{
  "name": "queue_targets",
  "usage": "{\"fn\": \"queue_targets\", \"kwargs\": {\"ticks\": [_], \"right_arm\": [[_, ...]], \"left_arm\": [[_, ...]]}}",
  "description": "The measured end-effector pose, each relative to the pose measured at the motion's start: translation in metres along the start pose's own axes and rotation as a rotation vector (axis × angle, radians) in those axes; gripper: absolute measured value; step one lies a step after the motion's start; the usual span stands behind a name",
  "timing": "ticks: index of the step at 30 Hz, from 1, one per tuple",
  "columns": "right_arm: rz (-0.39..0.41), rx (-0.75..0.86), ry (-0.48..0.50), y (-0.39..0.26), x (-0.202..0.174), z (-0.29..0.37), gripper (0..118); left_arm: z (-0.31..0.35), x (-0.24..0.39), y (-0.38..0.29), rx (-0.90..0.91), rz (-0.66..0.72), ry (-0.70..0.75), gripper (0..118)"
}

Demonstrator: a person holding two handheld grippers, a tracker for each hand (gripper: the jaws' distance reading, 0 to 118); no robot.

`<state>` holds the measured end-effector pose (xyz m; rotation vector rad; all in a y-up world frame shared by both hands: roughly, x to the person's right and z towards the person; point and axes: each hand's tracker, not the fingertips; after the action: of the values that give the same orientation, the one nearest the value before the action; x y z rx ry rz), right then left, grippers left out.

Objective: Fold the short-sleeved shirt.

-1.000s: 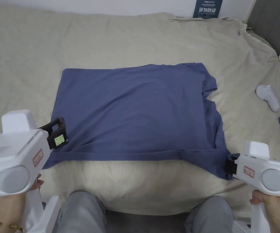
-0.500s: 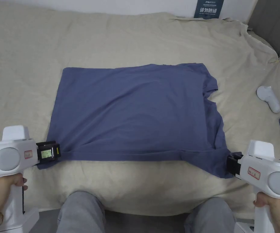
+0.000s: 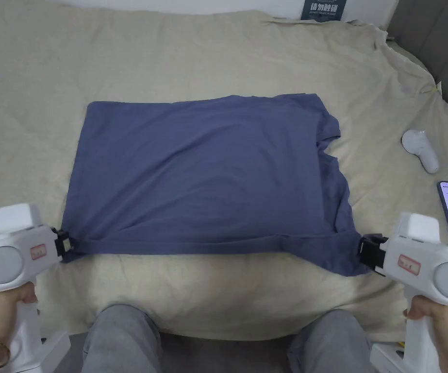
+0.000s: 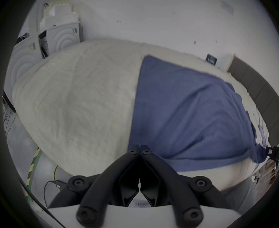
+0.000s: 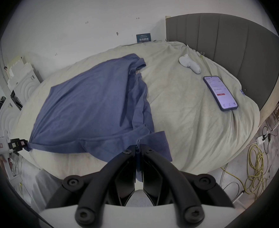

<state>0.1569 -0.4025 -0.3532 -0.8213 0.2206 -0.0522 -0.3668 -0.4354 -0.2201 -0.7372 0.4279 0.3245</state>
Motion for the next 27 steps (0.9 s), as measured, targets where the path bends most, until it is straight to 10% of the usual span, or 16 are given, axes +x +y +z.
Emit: {"fn": "queue_targets", "kwargs": {"ticks": [11, 27], "right_arm": [[0.023, 0.168, -0.046, 0.118, -0.010, -0.002, 4], [0.026, 0.039, -0.177, 0.224, -0.046, -0.174, 4]], "left_arm": [[-0.003, 0.016, 0.098, 0.188, 0.031, 0.033, 0], [-0.143, 0.050, 0.169, 0.028, -0.050, 0.120, 0]]}}
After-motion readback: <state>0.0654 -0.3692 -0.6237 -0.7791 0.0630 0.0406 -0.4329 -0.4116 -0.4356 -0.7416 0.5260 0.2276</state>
